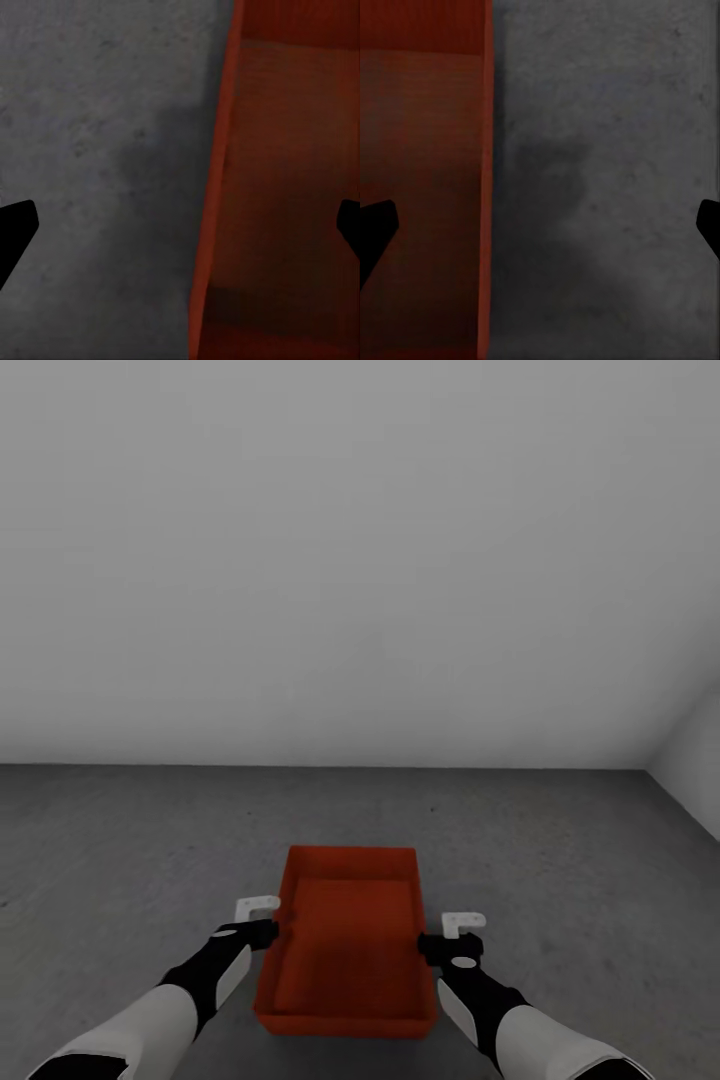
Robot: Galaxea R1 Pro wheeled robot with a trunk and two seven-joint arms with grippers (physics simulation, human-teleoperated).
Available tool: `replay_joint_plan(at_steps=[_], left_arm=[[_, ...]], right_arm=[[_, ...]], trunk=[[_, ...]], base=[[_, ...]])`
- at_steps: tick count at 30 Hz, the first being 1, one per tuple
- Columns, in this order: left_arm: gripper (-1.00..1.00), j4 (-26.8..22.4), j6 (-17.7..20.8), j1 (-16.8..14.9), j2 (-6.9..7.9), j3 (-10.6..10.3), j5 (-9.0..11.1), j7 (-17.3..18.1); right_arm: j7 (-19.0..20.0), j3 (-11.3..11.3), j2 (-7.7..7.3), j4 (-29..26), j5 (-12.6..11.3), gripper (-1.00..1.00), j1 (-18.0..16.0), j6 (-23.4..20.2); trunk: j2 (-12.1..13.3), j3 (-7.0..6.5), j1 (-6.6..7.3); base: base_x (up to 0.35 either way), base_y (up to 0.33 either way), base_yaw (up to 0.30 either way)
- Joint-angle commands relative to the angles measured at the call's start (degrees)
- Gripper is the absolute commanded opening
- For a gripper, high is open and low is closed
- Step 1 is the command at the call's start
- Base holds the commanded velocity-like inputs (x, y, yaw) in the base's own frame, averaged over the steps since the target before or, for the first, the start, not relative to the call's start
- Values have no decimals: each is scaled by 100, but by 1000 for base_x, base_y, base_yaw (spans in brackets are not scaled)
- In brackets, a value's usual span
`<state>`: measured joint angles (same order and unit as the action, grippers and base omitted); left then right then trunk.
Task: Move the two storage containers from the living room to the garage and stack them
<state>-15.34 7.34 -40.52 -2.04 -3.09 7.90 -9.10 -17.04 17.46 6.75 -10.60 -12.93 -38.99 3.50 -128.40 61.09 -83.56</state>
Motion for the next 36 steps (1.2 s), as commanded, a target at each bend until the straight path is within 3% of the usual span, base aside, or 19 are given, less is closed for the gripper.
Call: replay_joint_plan(at_steps=[1, 21, 31, 36], left_arm=[[100, -13, 31, 0, 2, -34, 58, -32], [100, -21, 31, 0, 9, -18, 62, -32], [100, -19, 31, 0, 10, -16, 62, -32], [100, -20, 31, 0, 10, -16, 62, -31]], right_arm=[[-24, 46, -2, 6, -62, 100, -4, 21], [-25, 49, -16, -2, -70, 100, -4, -32], [-9, 75, -430, -30, -45, 100, -4, -10], [9, 68, -529, -45, -43, 100, -4, -8]], trunk=[[40, -14, 23], [842, -373, 463], [1243, -553, 682], [1444, -642, 792]], base=[[0, 0, 0], [0, 0, 0], [0, 0, 0], [0, 0, 0]])
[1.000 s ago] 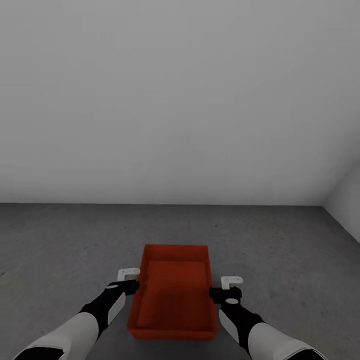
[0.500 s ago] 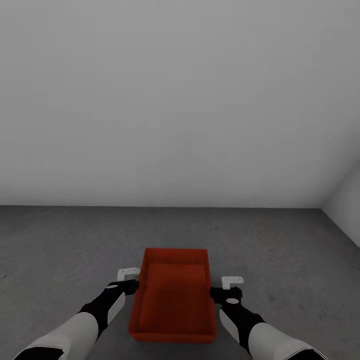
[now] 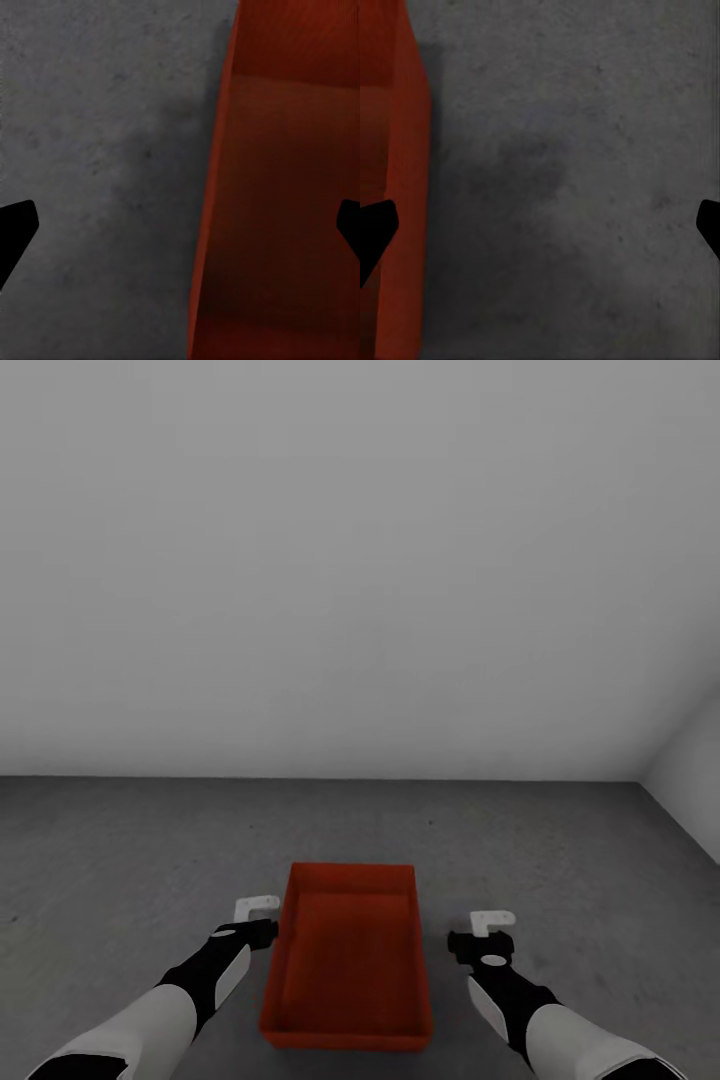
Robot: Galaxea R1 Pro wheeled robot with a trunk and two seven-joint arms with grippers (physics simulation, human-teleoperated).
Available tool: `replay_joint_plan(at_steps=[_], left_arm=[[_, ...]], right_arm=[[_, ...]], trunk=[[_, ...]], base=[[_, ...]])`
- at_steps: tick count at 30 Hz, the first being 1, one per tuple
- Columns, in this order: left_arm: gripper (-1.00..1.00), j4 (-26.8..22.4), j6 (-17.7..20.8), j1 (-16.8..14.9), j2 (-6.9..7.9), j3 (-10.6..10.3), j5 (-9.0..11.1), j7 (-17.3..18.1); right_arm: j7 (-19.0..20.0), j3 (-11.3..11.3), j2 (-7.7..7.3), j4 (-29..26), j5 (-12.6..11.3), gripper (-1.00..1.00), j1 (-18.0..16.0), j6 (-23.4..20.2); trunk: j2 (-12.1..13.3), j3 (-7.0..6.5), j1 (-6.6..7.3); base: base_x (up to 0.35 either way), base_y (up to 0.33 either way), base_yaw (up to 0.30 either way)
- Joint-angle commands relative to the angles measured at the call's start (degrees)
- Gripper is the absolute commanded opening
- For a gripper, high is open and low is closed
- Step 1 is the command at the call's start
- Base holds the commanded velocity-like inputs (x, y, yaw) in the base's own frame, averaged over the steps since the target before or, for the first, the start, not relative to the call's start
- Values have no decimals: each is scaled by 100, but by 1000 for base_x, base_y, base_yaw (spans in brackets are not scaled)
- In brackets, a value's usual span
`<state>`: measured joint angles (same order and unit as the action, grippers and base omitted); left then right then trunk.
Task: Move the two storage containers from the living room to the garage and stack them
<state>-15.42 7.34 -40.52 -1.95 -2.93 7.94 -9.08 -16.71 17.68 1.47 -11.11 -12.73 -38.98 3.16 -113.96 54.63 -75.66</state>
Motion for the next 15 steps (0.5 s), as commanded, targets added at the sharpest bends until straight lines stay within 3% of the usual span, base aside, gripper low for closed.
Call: replay_joint_plan(at_steps=[1, 10, 15], left_arm=[[100, -13, 31, 0, 2, -32, 59, -32], [100, -6, 31, 0, 2, -32, 59, -32], [100, -5, 31, 0, 2, -32, 59, -32]], right_arm=[[-16, 45, -19, 5, -62, 100, -4, 27], [69, 83, -117, -21, -61, 100, -4, 27], [389, 86, -87, -25, -72, 100, -4, 19]], trunk=[[40, -14, 23], [401, -176, 221], [601, -265, 331]], base=[[0, 0, 0], [0, 0, 0], [0, 0, 0]])
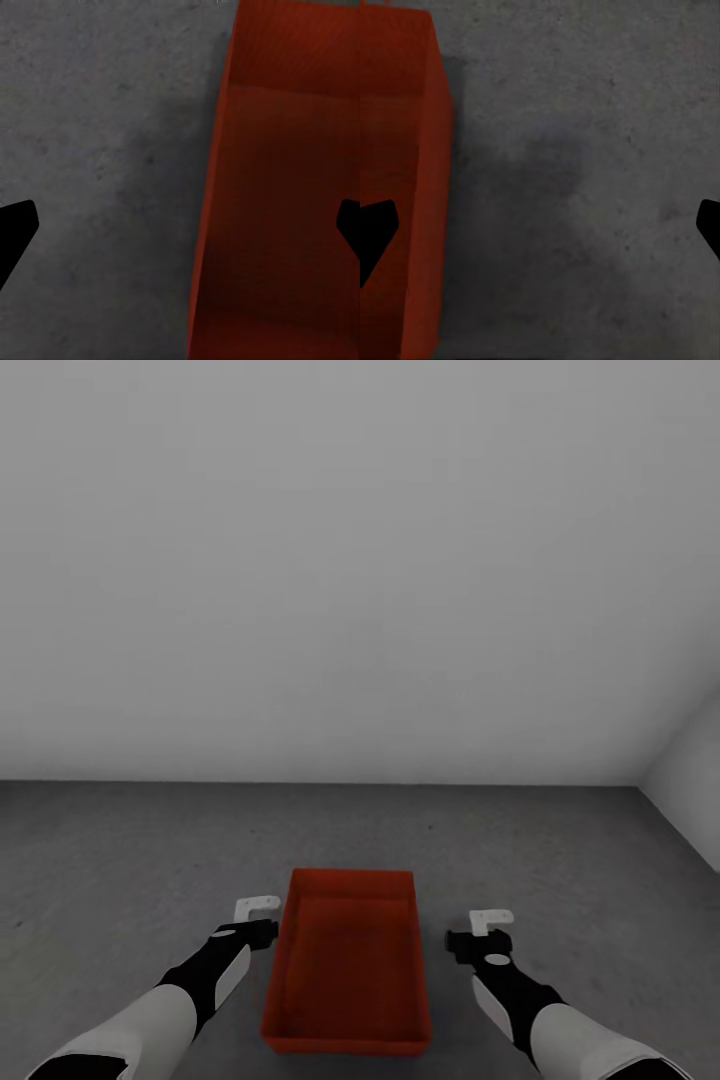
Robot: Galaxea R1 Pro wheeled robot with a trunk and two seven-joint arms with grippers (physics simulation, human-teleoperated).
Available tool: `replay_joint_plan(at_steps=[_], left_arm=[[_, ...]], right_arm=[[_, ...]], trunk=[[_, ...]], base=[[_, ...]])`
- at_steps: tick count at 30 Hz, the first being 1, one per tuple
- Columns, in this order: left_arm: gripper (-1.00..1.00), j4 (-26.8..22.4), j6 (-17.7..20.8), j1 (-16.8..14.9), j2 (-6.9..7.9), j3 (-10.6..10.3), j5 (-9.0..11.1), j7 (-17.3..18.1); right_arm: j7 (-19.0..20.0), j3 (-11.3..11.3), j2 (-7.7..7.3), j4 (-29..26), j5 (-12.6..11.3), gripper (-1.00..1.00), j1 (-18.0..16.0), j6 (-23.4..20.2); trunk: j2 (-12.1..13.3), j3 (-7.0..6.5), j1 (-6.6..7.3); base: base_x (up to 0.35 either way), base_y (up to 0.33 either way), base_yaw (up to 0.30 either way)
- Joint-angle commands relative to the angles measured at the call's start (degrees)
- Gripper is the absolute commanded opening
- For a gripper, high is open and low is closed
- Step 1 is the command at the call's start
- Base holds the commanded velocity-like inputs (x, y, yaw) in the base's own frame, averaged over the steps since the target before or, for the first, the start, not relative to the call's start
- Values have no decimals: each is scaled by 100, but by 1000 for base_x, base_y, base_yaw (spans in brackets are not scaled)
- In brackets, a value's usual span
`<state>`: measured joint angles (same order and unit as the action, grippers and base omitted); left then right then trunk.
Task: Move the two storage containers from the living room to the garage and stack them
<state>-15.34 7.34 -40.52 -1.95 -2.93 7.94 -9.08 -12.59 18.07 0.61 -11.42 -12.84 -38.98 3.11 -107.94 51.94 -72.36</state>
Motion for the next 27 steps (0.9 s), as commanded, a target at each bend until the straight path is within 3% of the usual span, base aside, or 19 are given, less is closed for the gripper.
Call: replay_joint_plan(at_steps=[1, 19, 27], left_arm=[[100, -13, 31, 0, 2, -32, 59, -32], [100, -21, 31, 0, 2, -11, 64, -33], [100, -36, 26, 0, 2, 405, 60, -32]], right_arm=[[22, 47, 18, 8, -65, 100, -4, 24], [29, 39, 35, 17, -63, 100, -4, 23], [21, 39, 67, 28, -74, 100, -4, 16]], trunk=[[40, -14, 23], [762, -337, 419], [1083, -481, 594]], base=[[0, 0, 0], [0, 0, 0], [0, 0, 0]])
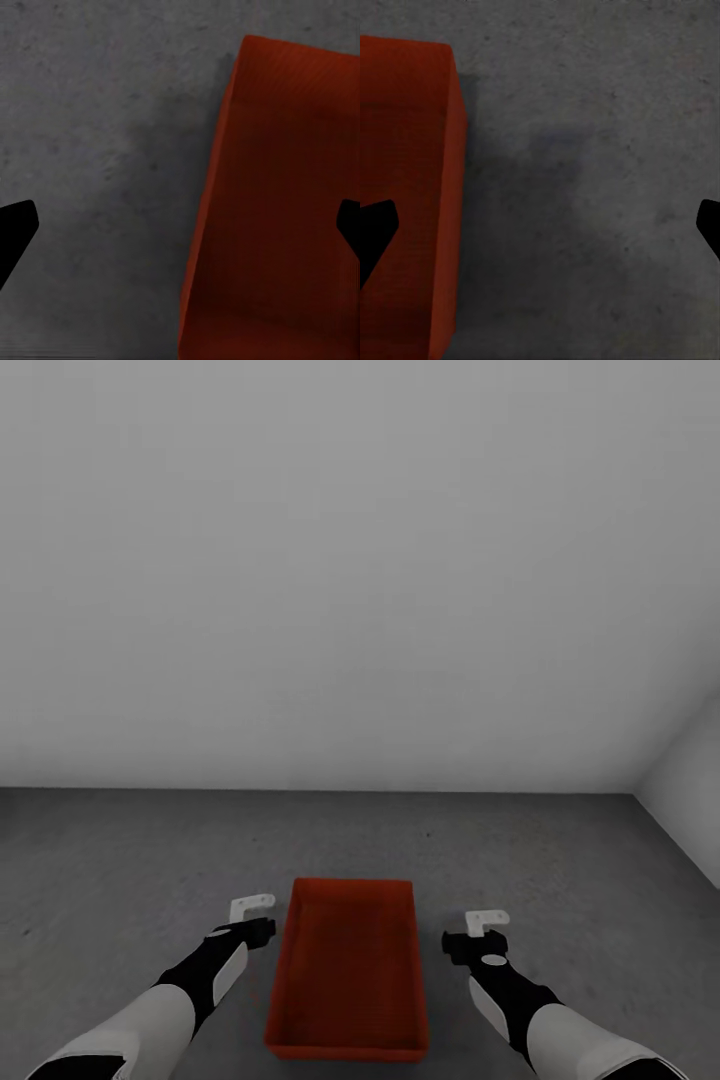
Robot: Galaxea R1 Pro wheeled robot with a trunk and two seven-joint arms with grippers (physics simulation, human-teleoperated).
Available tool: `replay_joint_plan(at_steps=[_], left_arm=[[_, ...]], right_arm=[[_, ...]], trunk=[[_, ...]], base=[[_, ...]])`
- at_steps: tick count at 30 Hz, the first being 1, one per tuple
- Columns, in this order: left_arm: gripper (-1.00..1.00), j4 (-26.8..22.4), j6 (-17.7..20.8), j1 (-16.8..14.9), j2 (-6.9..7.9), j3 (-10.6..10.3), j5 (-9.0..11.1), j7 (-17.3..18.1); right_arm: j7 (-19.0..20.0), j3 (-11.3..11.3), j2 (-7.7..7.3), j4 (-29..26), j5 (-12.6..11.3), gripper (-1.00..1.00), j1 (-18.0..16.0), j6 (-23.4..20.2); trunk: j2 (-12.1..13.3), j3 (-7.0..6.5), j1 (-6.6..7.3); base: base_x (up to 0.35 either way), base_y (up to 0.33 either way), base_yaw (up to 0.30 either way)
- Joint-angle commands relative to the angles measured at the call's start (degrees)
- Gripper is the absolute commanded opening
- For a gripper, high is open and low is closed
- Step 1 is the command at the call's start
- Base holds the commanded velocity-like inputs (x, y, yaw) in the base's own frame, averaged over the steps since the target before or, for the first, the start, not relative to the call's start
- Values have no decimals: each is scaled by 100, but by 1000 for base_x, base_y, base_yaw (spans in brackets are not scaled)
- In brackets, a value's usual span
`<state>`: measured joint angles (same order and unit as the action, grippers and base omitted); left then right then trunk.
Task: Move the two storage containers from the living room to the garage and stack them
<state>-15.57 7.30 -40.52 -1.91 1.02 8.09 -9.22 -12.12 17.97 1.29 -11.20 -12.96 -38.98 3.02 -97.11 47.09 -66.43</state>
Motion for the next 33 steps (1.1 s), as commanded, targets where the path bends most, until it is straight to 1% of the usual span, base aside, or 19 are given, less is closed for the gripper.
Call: replay_joint_plan(at_steps=[1, 8, 18, 33], left_arm=[[100, -14, 29, 0, -2, 53, 44, -18], [100, -16, 27, 0, -2, 126, 40, -18], [100, -24, 26, 0, -2, 126, 35, -18], [100, -25, 24, 0, -2, 123, 35, -18]], right_arm=[[-26, 48, 4, 8, -63, 100, -4, 24], [-29, 48, 12, 18, -69, 100, -4, 23], [-59, 26, 5, 33, -128, 100, -4, 22], [-62, 11, 1, 39, -128, 100, -4, 26]], trunk=[[40, -14, 23], [320, -140, 177], [721, -319, 397], [1323, -589, 726]], base=[[0, 0, 0], [0, 0, 0], [0, 0, 0], [0, 0, 0]])
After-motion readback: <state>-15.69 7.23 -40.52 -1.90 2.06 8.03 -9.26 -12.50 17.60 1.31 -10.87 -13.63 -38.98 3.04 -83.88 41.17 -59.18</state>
